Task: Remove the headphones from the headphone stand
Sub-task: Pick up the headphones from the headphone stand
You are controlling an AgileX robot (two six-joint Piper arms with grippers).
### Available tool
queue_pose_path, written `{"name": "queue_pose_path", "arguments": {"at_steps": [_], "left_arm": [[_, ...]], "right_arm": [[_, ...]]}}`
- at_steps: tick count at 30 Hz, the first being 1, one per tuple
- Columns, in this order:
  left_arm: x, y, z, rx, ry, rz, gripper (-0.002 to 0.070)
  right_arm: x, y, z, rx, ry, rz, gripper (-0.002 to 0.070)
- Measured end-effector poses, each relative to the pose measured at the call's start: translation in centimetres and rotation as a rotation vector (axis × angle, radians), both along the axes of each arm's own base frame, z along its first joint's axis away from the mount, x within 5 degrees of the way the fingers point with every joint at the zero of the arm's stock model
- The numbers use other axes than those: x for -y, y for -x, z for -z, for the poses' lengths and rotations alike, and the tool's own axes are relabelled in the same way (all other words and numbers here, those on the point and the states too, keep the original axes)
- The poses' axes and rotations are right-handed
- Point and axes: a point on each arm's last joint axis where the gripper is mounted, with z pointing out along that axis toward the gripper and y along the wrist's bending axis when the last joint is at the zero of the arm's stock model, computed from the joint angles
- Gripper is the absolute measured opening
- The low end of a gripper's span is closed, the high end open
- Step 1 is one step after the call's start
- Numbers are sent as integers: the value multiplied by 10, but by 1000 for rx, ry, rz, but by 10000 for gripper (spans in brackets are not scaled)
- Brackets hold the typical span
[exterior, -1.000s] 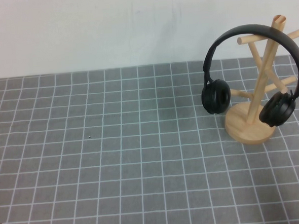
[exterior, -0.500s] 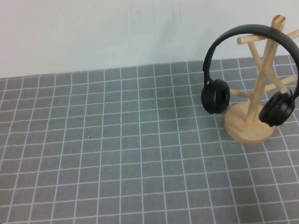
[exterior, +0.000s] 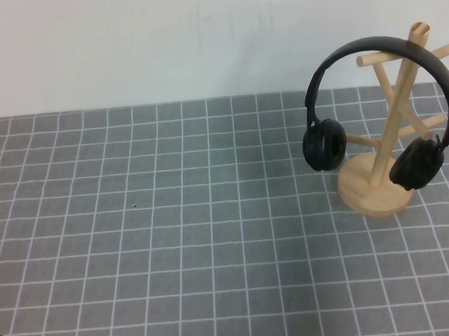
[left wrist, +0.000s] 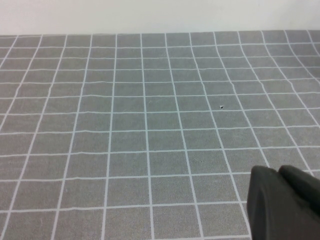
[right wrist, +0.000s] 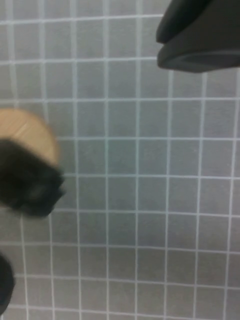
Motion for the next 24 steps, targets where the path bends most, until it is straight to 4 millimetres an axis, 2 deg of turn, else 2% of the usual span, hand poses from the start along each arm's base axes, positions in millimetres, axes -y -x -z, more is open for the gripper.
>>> {"name": "queue_pose_path", "arguments": {"at_steps": [5,9,11,13,16,20,24], "left_arm": [[0,0,0,0,0,0,-6],[0,0,0,0,0,0,-6],[0,0,0,0,0,0,-6],[0,0,0,0,0,0,-6],[0,0,0,0,0,0,-6],[0,0,0,0,0,0,-6],[0,0,0,0,0,0,-6]], "right_arm": [[-28,-34,-17,-3,99,-128,-7],[-56,-48,-34,43,253,-219,-2],[-71,-52,-43,98,339,-275,22],[-85,-54,-50,150,409,-330,74],[-99,-62,-55,204,476,-361,207],[-105,-81,-52,222,551,-319,376],[-108,-98,-43,230,631,-289,431]]}}
